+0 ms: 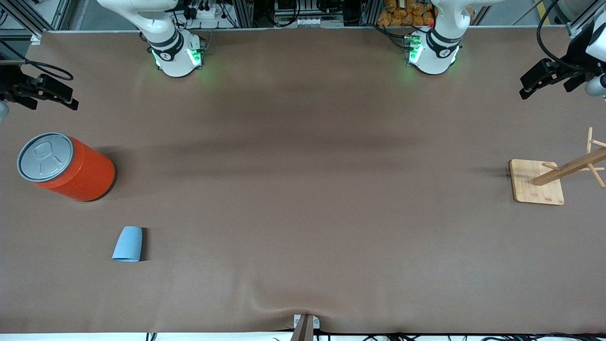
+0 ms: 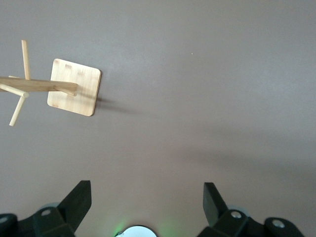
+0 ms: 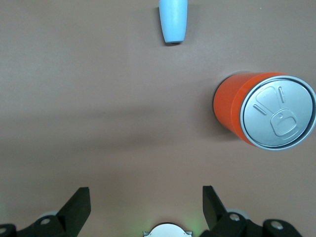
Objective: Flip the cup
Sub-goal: 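Move the right gripper down toward the light-blue cup lying on its side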
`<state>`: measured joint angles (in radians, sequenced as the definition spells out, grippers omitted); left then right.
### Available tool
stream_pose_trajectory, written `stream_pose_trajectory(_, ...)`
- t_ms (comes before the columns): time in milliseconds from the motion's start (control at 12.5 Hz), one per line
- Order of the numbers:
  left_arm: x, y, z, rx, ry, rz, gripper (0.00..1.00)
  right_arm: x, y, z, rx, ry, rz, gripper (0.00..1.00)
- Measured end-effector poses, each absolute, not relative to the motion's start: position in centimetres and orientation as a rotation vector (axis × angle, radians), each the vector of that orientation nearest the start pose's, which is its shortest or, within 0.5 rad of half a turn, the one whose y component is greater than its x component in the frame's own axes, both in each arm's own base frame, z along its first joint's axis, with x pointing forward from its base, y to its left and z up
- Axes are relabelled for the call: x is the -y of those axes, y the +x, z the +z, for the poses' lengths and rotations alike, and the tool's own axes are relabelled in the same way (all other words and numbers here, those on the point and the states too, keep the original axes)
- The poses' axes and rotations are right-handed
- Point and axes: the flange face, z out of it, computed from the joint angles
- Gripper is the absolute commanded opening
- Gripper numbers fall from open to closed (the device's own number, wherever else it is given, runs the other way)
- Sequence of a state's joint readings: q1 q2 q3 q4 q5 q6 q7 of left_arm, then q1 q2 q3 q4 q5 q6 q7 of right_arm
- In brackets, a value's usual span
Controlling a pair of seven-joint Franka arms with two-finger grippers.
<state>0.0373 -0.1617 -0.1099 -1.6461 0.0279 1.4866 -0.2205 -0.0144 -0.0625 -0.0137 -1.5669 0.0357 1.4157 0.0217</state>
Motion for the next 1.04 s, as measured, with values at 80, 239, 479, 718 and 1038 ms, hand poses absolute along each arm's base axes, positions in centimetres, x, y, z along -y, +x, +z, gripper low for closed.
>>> stream_pose_trajectory(80,3.8,49.4,66.7,0.232,-3.088,-0.011,1.0,1.1,51.8,64.7,-0.072,-3.101,0.137,1.0)
stream_pose_trajectory(239,3.8,49.6,66.7,0.225,-3.089,-0.009,1.0,1.2,51.8,64.7,-0.076,-3.101,0.137,1.0)
stream_pose_trajectory(479,3.7,49.8,67.1,0.228,-3.091,-0.016,1.0,1.2,51.9,64.7,-0.076,-3.102,0.129,1.0)
stream_pose_trajectory(718,3.7,50.5,66.3,0.221,-3.091,0.009,1.0,1.3,53.2,62.8,-0.079,-3.107,0.121,1.0)
stream_pose_trajectory(1038,3.9,50.8,66.1,0.2,-3.093,0.017,1.0,1.8,58.3,55.0,-0.085,-3.132,0.144,1.0)
